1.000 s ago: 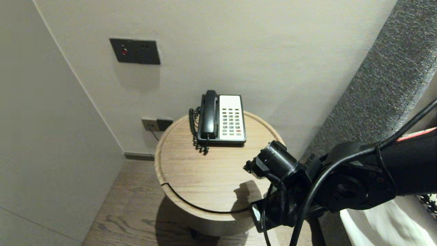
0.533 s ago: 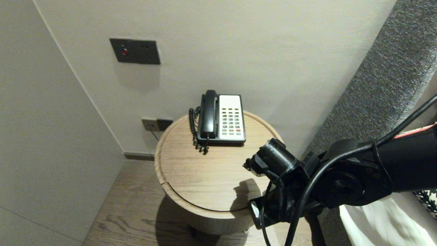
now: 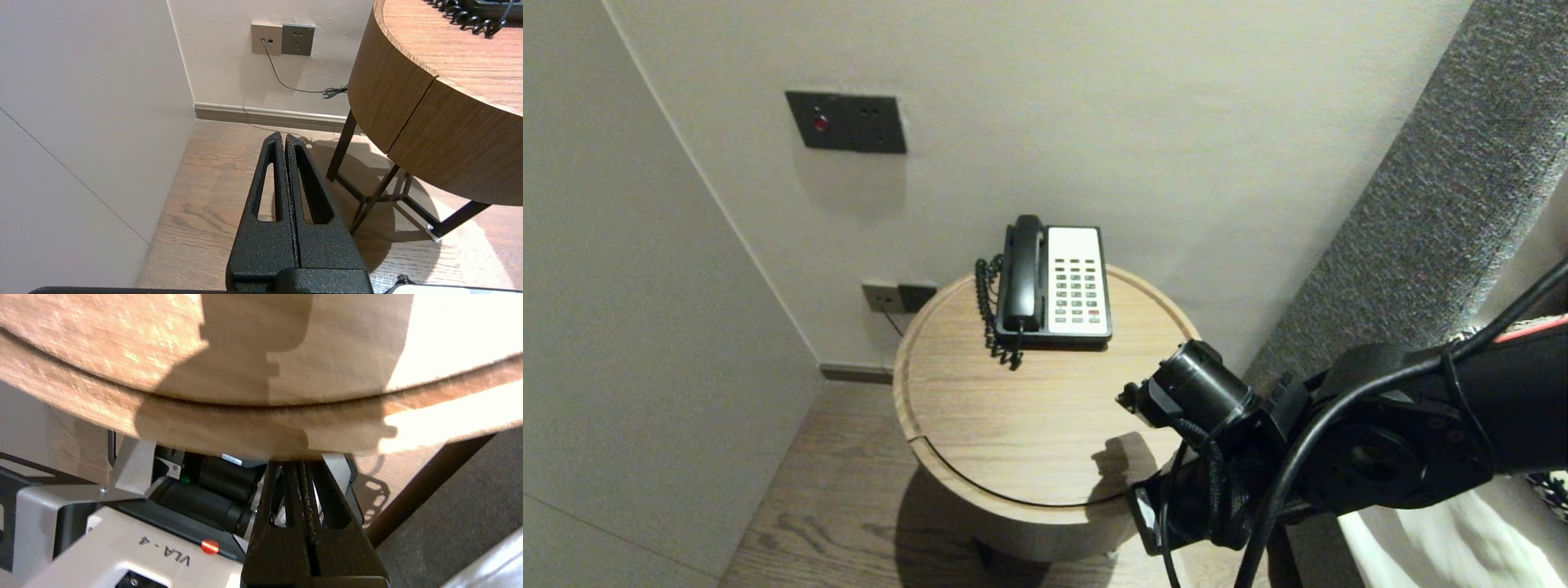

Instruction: Close the nightstand drawer, then open the nightstand drawer

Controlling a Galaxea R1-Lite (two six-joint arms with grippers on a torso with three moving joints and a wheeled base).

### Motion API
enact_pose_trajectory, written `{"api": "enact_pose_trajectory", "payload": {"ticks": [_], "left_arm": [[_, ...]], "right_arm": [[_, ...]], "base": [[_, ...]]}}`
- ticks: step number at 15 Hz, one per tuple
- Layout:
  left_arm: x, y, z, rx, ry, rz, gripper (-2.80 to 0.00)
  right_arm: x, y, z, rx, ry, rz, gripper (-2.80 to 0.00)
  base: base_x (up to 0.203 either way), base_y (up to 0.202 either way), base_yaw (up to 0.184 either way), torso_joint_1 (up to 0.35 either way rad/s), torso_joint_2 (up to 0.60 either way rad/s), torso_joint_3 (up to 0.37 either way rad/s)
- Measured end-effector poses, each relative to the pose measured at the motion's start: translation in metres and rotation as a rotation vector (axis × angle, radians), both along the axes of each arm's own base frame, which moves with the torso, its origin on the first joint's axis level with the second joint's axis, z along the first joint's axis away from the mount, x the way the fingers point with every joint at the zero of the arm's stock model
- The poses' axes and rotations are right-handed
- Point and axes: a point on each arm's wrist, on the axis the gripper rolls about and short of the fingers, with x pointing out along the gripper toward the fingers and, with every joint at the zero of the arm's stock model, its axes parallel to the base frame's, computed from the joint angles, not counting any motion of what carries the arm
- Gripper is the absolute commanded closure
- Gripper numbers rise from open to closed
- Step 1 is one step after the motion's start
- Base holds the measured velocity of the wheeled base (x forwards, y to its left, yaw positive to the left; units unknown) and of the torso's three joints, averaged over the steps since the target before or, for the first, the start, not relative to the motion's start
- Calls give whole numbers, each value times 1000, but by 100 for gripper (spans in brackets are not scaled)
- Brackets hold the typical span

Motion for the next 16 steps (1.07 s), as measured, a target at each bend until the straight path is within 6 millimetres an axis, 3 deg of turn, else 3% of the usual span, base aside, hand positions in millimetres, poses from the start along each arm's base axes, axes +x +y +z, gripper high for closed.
{"api": "enact_pose_trajectory", "payload": {"ticks": [3, 7, 12, 16], "left_arm": [[0, 0, 0, 0, 0, -1, 0], [0, 0, 0, 0, 0, 0, 0], [0, 0, 0, 0, 0, 0, 0], [0, 0, 0, 0, 0, 0, 0]], "right_arm": [[-4, -10, 2, -14, -9, -23, 0], [-5, -39, 2, -31, -5, -90, 0], [-11, -93, -11, -91, 34, -197, 0], [-7, -145, -8, -119, 15, -333, 0]], "base": [[0, 0, 0, 0, 0, 0], [0, 0, 0, 0, 0, 0], [0, 0, 0, 0, 0, 0], [0, 0, 0, 0, 0, 0]]}}
